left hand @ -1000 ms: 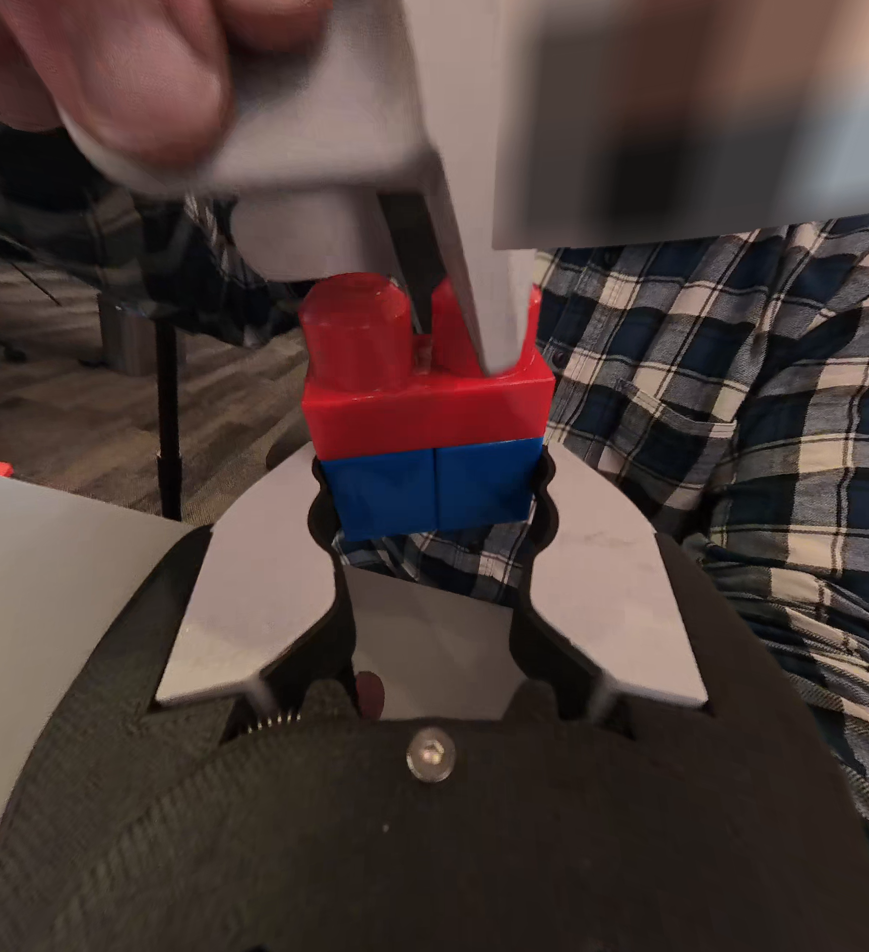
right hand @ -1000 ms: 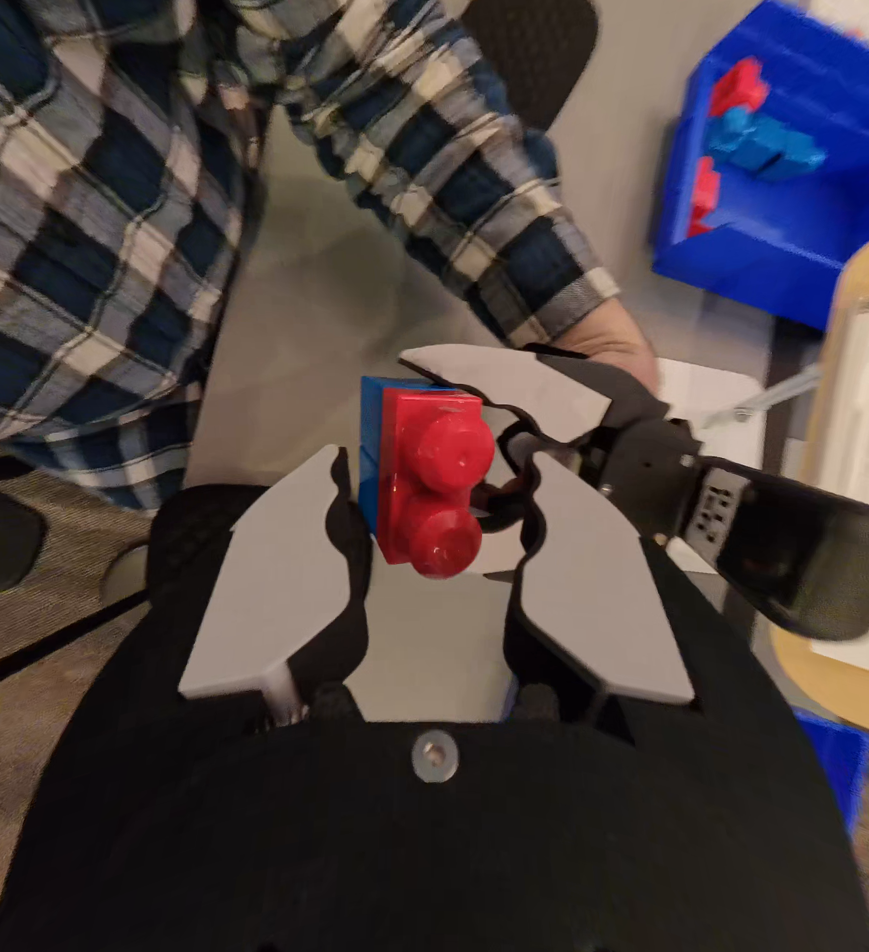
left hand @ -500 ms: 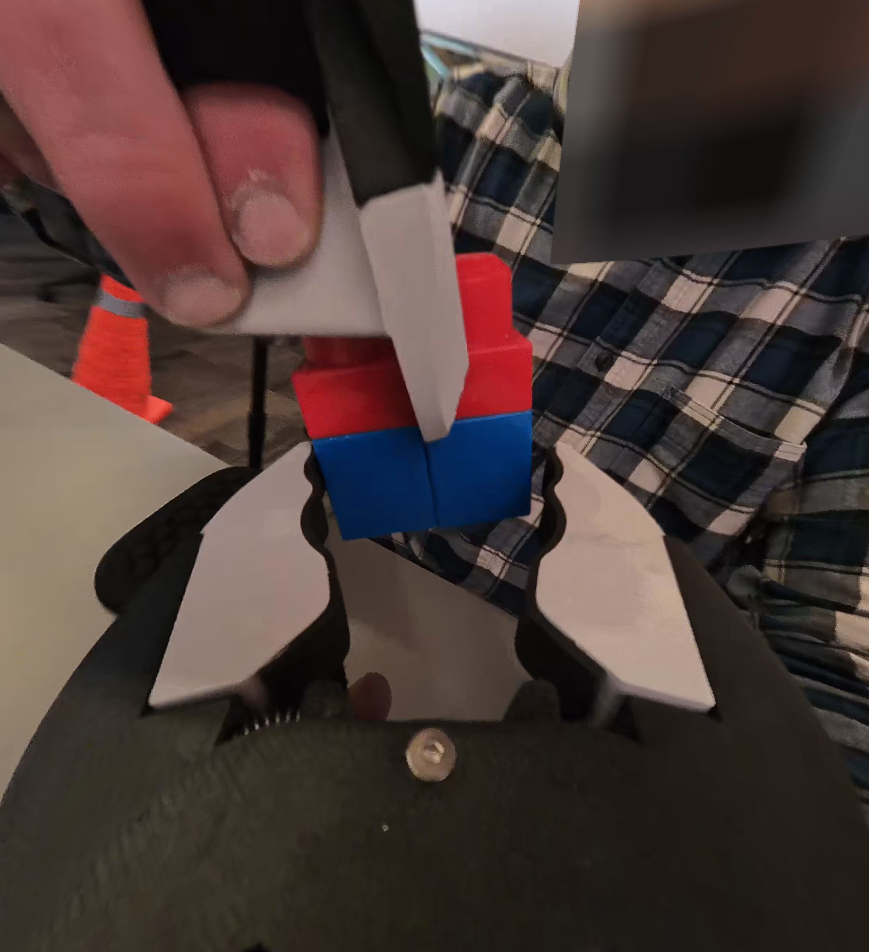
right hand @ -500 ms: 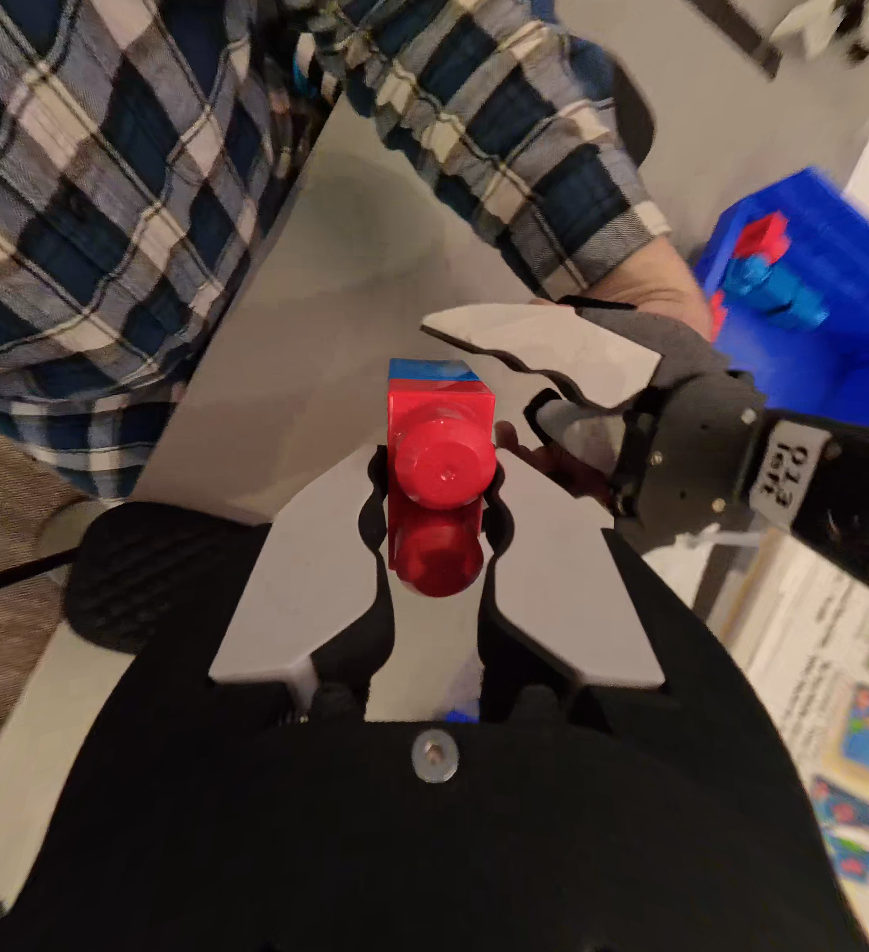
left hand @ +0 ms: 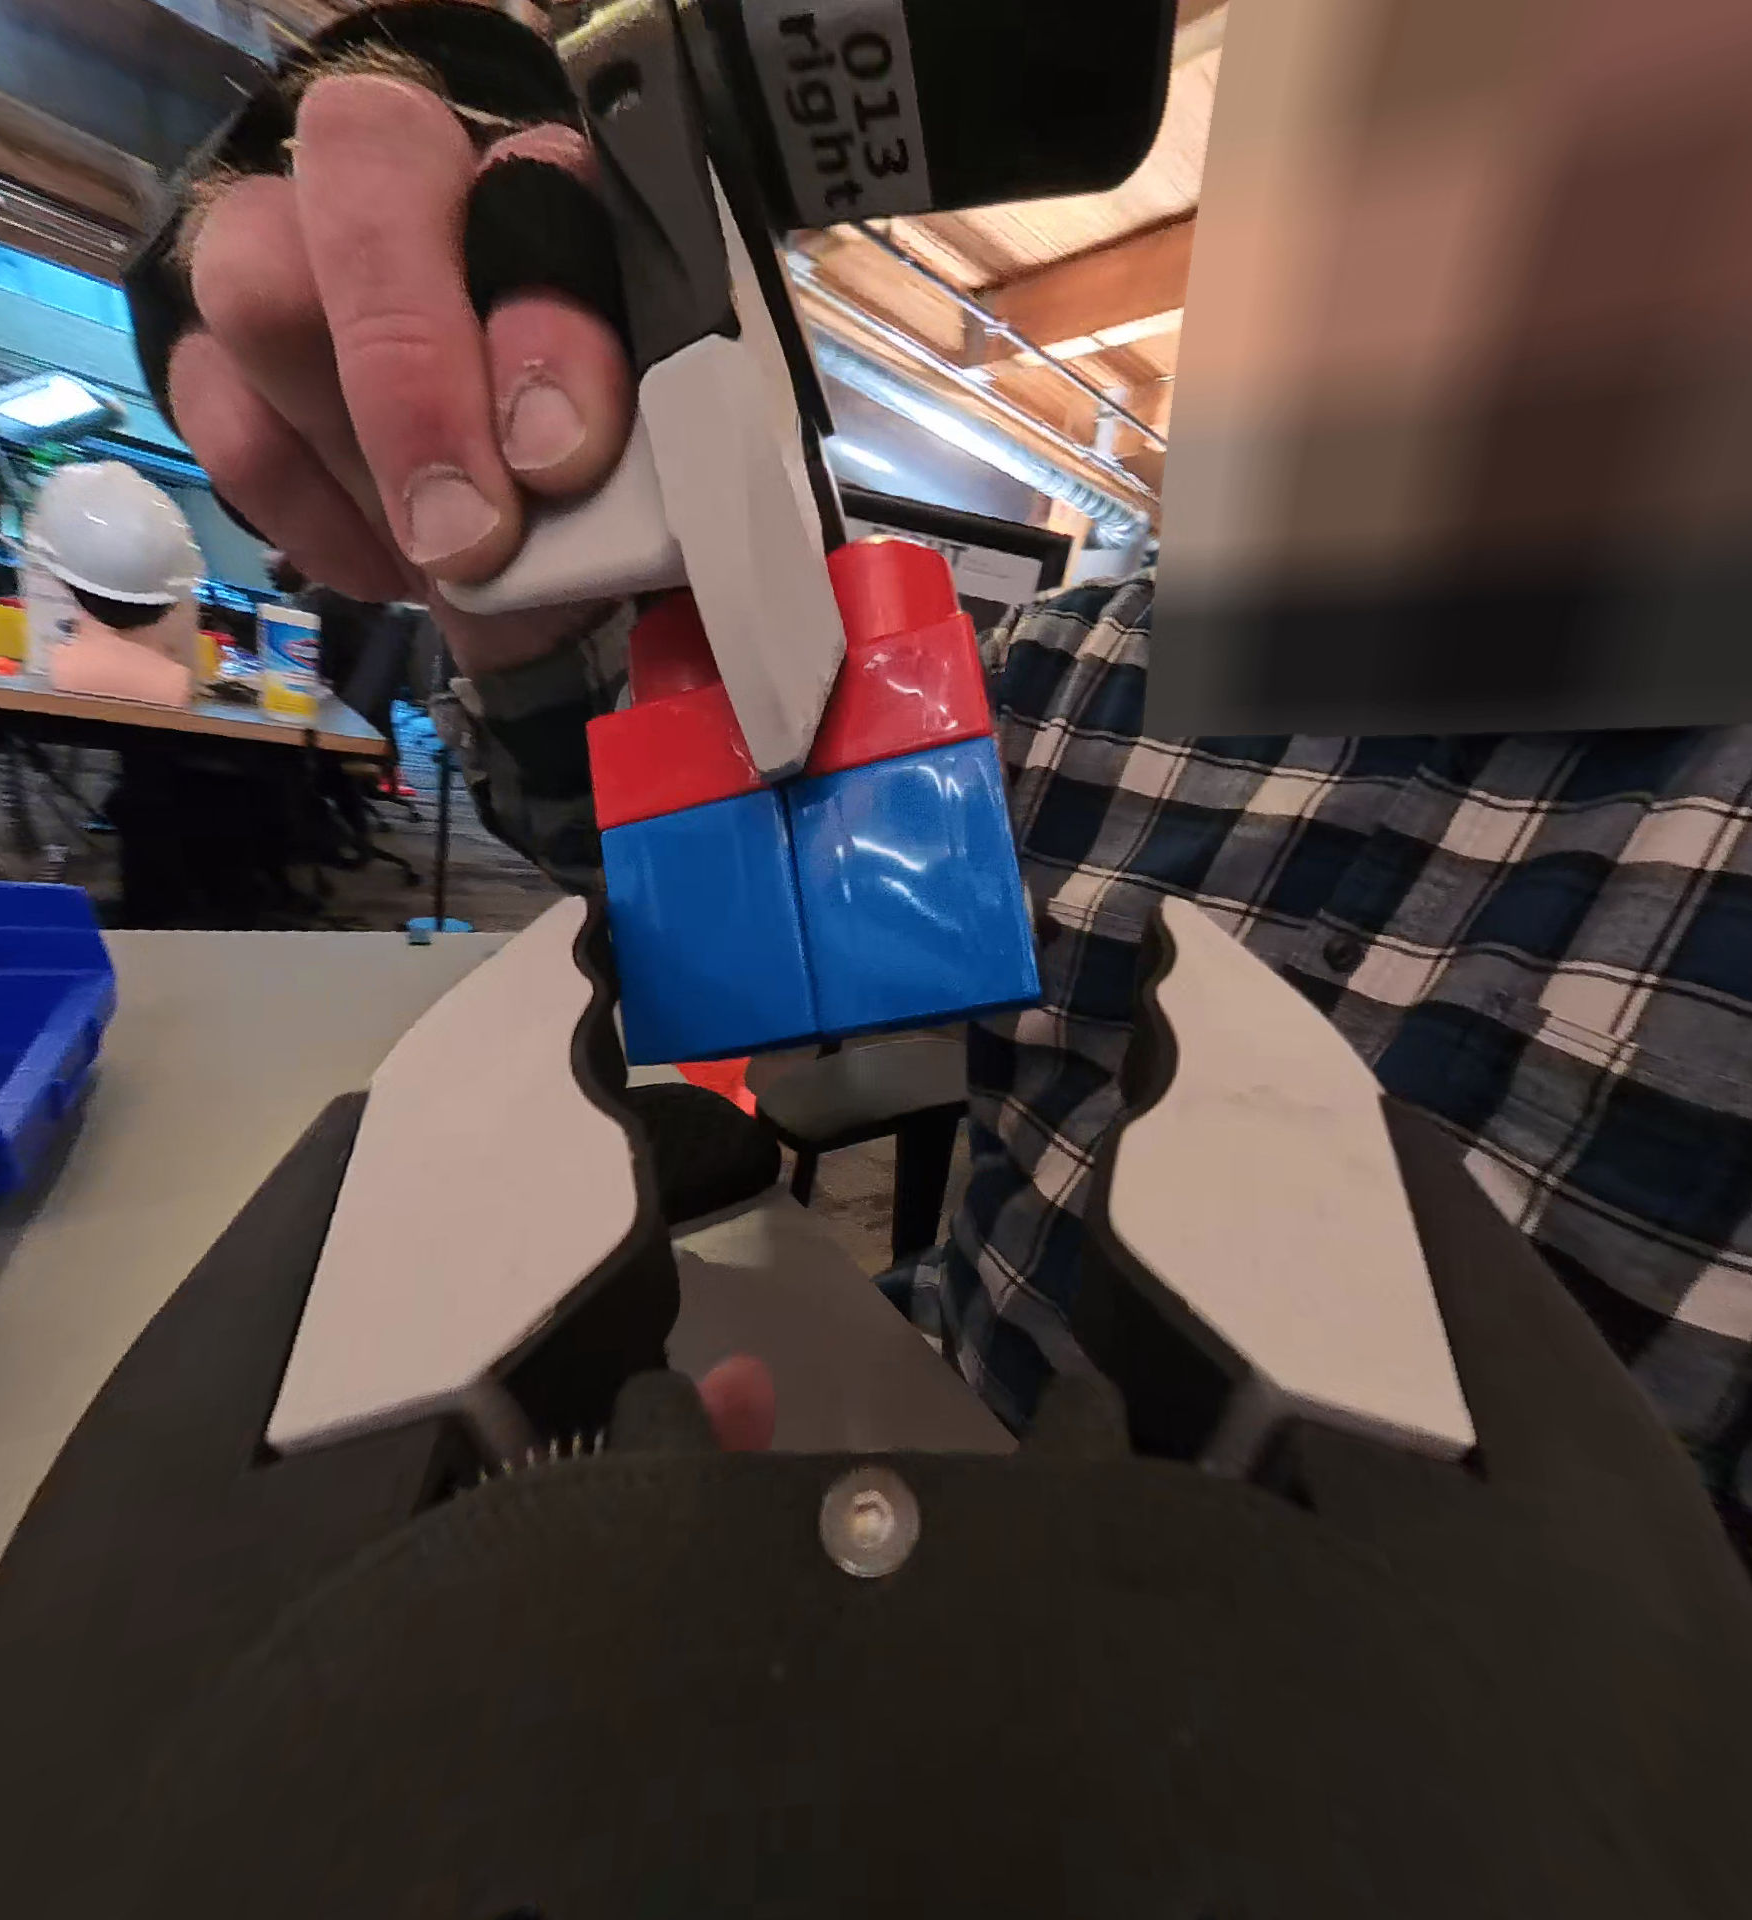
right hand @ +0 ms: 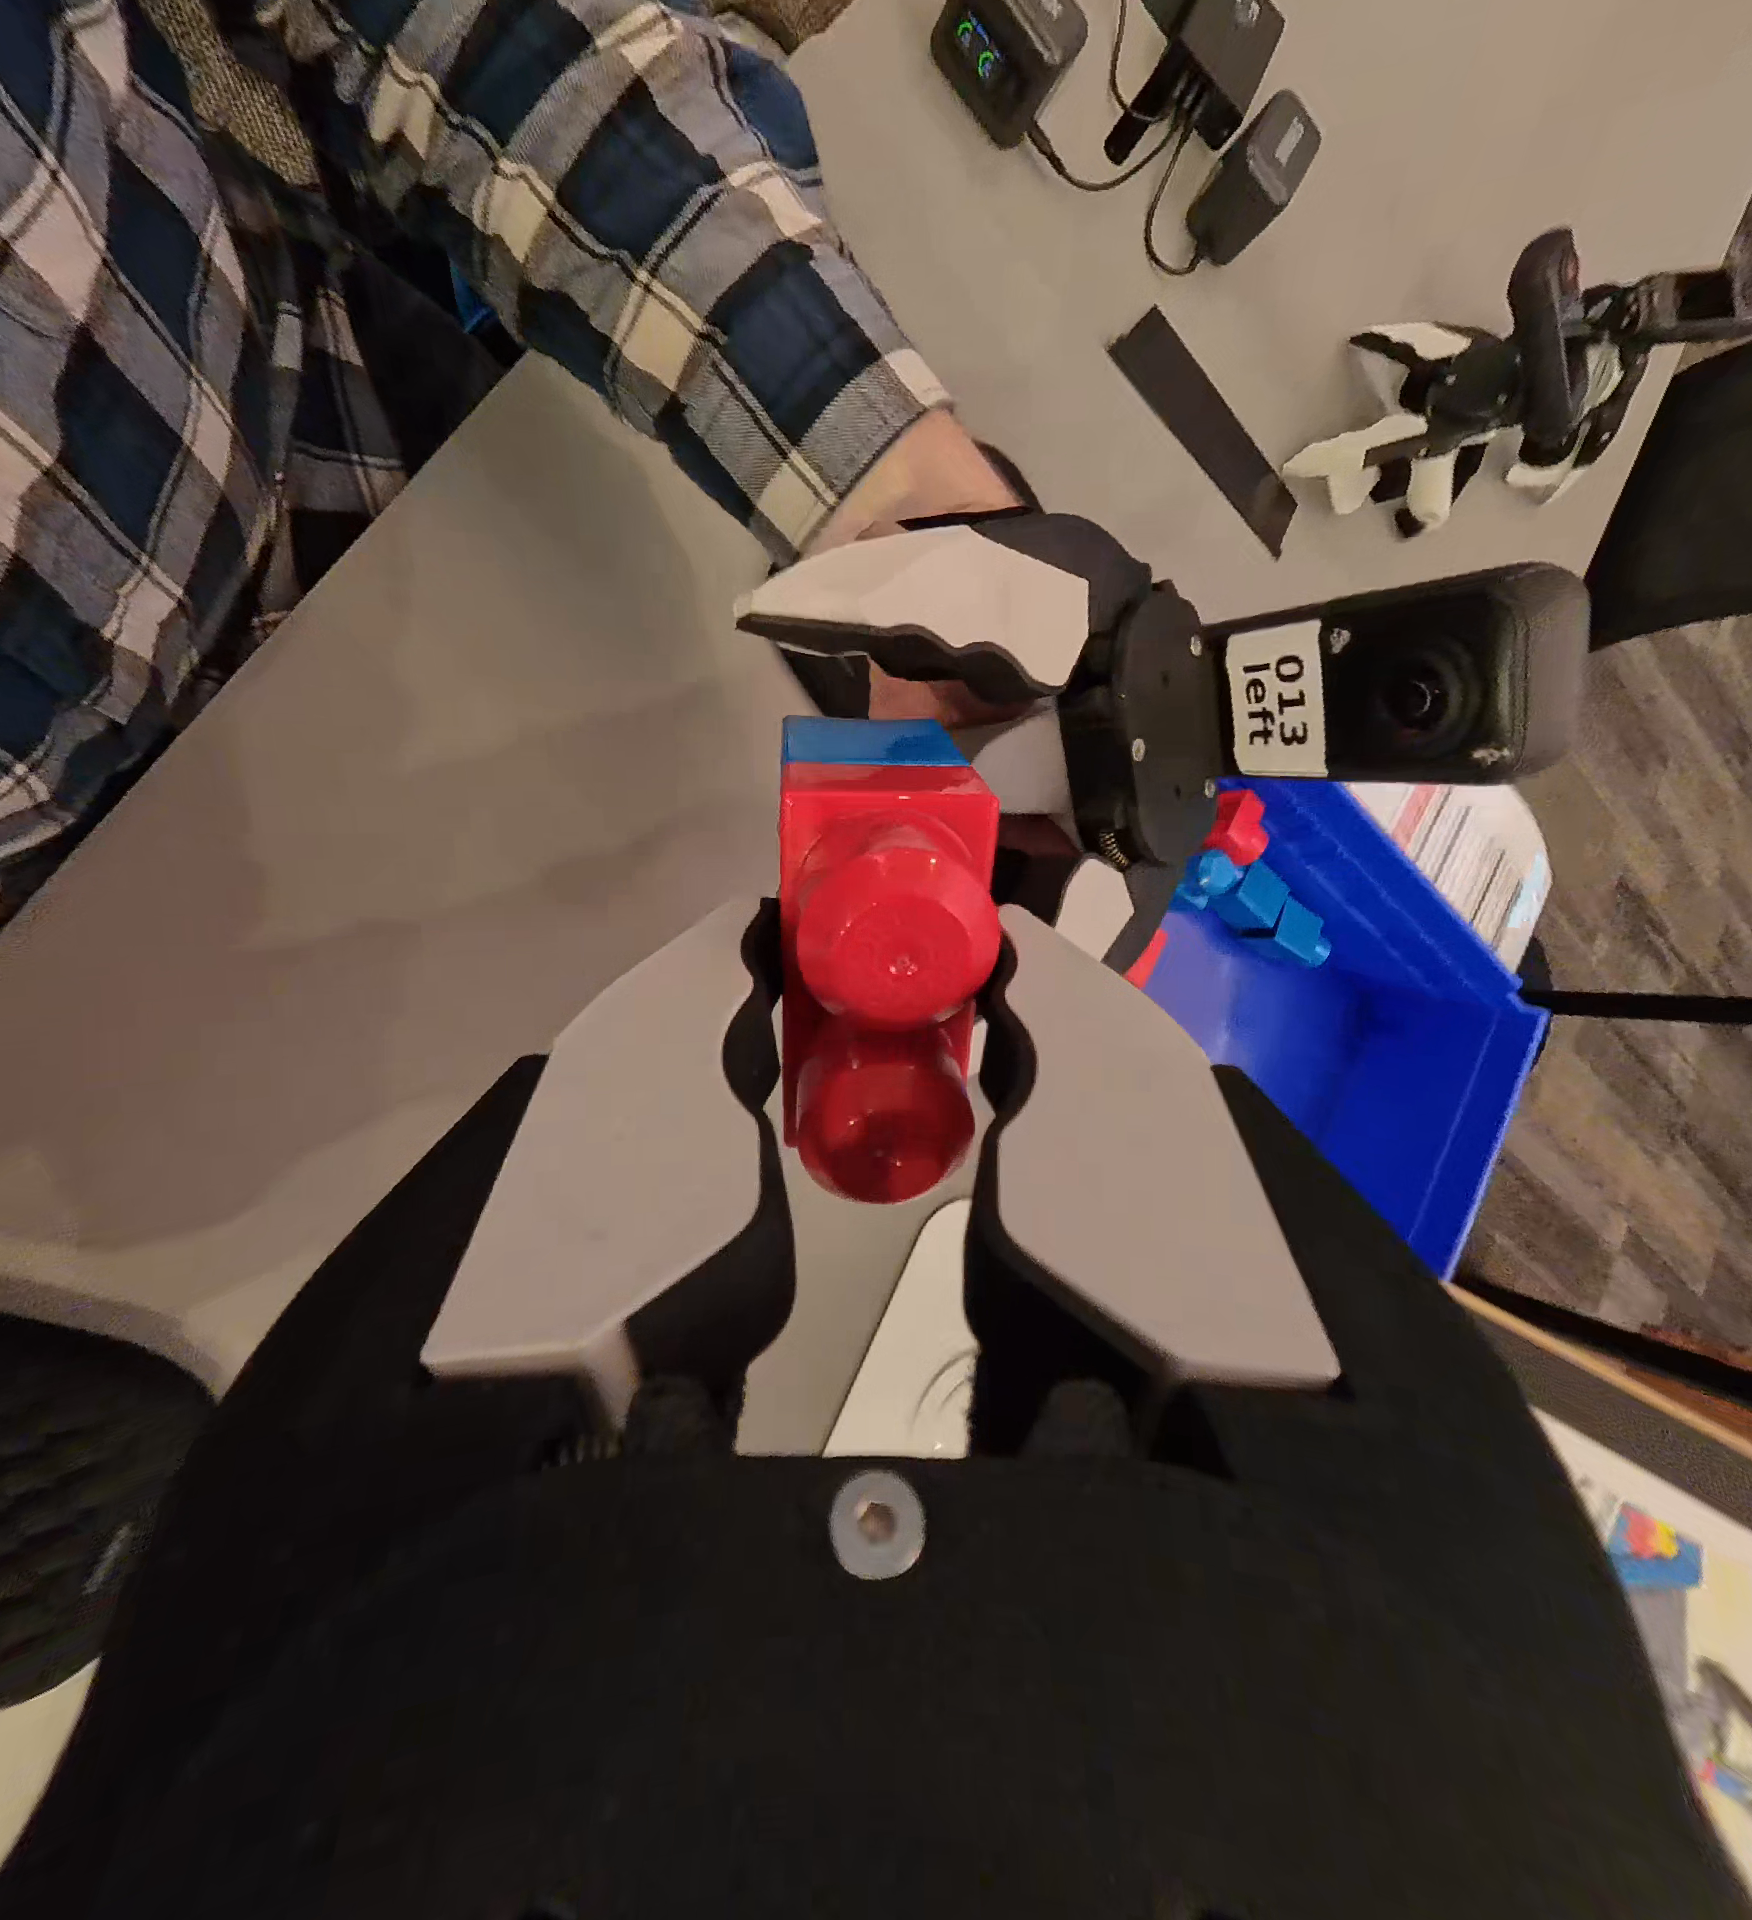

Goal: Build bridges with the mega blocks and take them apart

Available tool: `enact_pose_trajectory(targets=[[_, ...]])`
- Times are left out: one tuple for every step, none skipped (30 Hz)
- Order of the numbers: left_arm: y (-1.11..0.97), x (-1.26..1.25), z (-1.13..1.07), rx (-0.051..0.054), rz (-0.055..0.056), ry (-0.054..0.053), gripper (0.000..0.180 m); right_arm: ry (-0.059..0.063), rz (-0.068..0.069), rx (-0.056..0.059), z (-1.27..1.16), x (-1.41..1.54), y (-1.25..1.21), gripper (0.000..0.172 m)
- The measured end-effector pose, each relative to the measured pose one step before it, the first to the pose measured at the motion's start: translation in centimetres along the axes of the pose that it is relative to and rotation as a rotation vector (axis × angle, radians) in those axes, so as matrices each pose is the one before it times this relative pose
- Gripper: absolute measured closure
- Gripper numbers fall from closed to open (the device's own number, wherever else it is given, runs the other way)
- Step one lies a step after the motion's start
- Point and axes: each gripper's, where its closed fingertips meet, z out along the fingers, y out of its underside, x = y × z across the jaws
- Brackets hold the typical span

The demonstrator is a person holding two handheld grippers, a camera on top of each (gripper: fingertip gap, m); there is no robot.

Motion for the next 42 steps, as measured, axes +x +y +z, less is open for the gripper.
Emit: enact_pose_trajectory(targets=[[-0.099,0.252,-0.440,0.0023,0.0114,-0.0338,0.089,0.0008,-0.0128,0.0062,0.273,0.198,-0.394,0.135],[-0.060,0.282,-0.395,-0.0034,0.0126,-0.0318,0.092,-0.0052,-0.0072,0.0107,0.198,0.093,-0.396,0.135],[0.021,0.274,-0.371,-0.0109,0.0175,-0.0309,0.096,-0.0027,-0.0067,0.0104,0.112,0.087,-0.331,0.135],[-0.021,0.093,-0.395,-0.0097,0.0200,-0.0412,0.100,0.0037,-0.0082,0.0051,0.055,0.124,-0.178,0.135],[-0.082,-0.035,-0.458,-0.0053,0.0168,-0.0438,0.103,0.0038,-0.0048,0.0045,0.016,0.133,-0.074,0.135],[-0.012,-0.062,-0.503,-0.0077,0.0139,-0.0392,0.107,0.0035,-0.0018,0.0050,-0.024,0.094,-0.007,0.135],[0.054,-0.202,-0.540,-0.0136,0.0188,-0.0454,0.113,0.0104,-0.0012,-0.0026,-0.072,0.119,0.187,0.135],[-0.116,-0.398,-0.586,-0.0050,0.0294,-0.0619,0.120,0.0094,0.0013,-0.0112,-0.092,0.048,0.399,0.135],[-0.198,-0.276,-0.622,0.0015,0.0238,-0.0533,0.130,0.0017,0.0058,0.0001,-0.136,-0.111,0.338,0.135],[0.011,0.043,-0.615,-0.0154,0.0140,-0.0273,0.142,0.0007,0.0100,0.0111,-0.189,-0.144,0.252,0.135],[0.031,-0.036,-0.625,-0.0176,0.0104,-0.0320,0.145,0.0027,0.0124,0.0063,-0.194,-0.124,0.368,0.135],[-0.062,-0.161,-0.669,-0.0075,0.0107,-0.0378,0.149,0.0081,0.0114,-0.0057,-0.184,-0.041,0.615,0.135],[-0.054,-0.179,-0.693,-0.0085,0.0102,-0.0336,0.155,0.0081,0.0126,-0.0077,-0.200,-0.022,0.684,0.135],[0.013,-0.401,-0.740,-0.0150,0.0198,-0.0467,0.164,0.0062,0.0130,0.0001,-0.234,-0.032,0.551,0.135],[0.086,-0.526,-0.721,-0.0179,0.0190,-0.0517,0.169,0.0063,0.0130,0.0023,-0.309,-0.050,0.473,0.135],[0.179,-0.379,-0.656,-0.0190,0.0151,-0.0348,0.176,0.0067,0.0104,-0.0017,-0.348,-0.103,0.471,0.135],[0.255,-0.479,-0.577,-0.0186,0.0153,-0.0399,0.180,0.0071,0.0096,-0.0035,-0.416,-0.128,0.480,0.135],[0.459,-0.590,-0.450,-0.0268,0.0128,-0.0445,0.180,0.0059,0.0127,-0.0043,-0.439,-0.144,0.511,0.135],[0.656,-0.675,-0.352,-0.0350,0.0116,-0.0444,0.180,0.0039,0.0131,-0.0042,-0.449,-0.177,0.555,0.135],[0.730,-0.967,-0.300,-0.0354,0.0052,-0.0607,0.180,0.0049,0.0114,-0.0049,-0.443,-0.171,0.553,0.135],[0.707,-1.141,-0.266,-0.0343,-0.0020,-0.0731,0.180,0.0090,0.0089,-0.0071,-0.403,-0.122,0.582,0.135],[0.809,-0.795,-0.161,-0.0446,0.0085,-0.0559,0.180,0.0083,0.0088,-0.0084,-0.369,-0.114,0.574,0.135],[1.056,-0.465,-0.036,-0.0622,0.0310,-0.0398,0.180,0.0072,0.0097,-0.0054,-0.349,-0.105,0.543,0.135],[1.334,-0.753,-0.004,-0.0752,0.0464,-0.0623,0.180,0.0079,0.0100,-0.0007,-0.322,-0.068,0.442,0.135],[1.380,-0.845,0.071,-0.0697,0.0284,-0.0630,0.180,0.0033,0.0116,0.0018,-0.263,-0.109,0.373,0.135],[0.907,-0.547,0.131,-0.0303,-0.0007,-0.0362,0.180,0.0027,0.0092,-0.0012,-0.230,-0.123,0.356,0.135],[0.679,-0.368,0.163,-0.0140,-0.0128,-0.0201,0.180,0.0096,0.0039,-0.0053,-0.224,-0.051,0.357,0.135],[0.878,-0.743,0.119,-0.0339,0.0036,-0.0466,0.180,0.0091,0.0049,-0.0030,-0.251,-0.053,0.303,0.135],[0.942,-0.913,0.085,-0.0374,0.0309,-0.0601,0.180,0.0023,0.0087,0.0027,-0.268,-0.112,0.218,0.135],[0.716,-0.724,0.108,-0.0192,0.0246,-0.0454,0.180,0.0034,0.0084,0.0032,-0.263,-0.090,0.228,0.135],[0.429,-0.460,0.140,0.0014,0.0115,-0.0272,0.180,0.0074,0.0080,-0.0013,-0.250,-0.013,0.295,0.135],[0.383,-0.081,0.228,0.0018,0.0064,0.0026,0.180,0.0079,0.0094,-0.0054,-0.259,0.032,0.391,0.135],[0.591,0.041,0.345,-0.0125,0.0127,0.0101,0.180,0.0070,0.0106,-0.0051,-0.293,0.073,0.406,0.135],[0.972,-0.259,0.392,-0.0338,0.0199,-0.0152,0.180,0.0069,0.0126,-0.0019,-0.322,0.109,0.394,0.135],[1.099,0.148,0.449,-0.0426,0.0203,0.0074,0.180,0.0074,0.0157,-0.0027,-0.372,0.173,0.442,0.135],[1.039,0.938,0.474,-0.0420,0.0228,0.0532,0.180,0.0079,0.0184,-0.0077,-0.411,0.213,0.561,0.135],[1.104,0.488,0.482,-0.0495,0.0165,0.0103,0.180,0.0129,0.0186,-0.0108,-0.496,0.323,0.705,0.135],[1.181,0.296,0.439,-0.0551,0.0189,-0.0101,0.180,0.0132,0.0240,-0.0105,-0.552,0.409,0.836,0.135],[1.098,0.807,0.394,-0.0473,0.0256,0.0238,0.180,0.0094,0.0327,-0.0125,-0.591,0.451,0.989,0.135],[1.093,0.790,0.359,-0.0480,0.0153,0.0265,0.180,0.0116,0.0318,-0.0169,-0.619,0.537,1.128,0.135],[0.997,0.593,0.334,-0.0369,0.0083,0.0129,0.179,0.0158,0.0279,-0.0198,-0.633,0.603,1.209,0.135],[0.772,0.432,0.221,-0.0212,0.0129,0.0024,0.179,0.0090,0.0358,-0.0174,-0.653,0.611,1.222,0.135]])
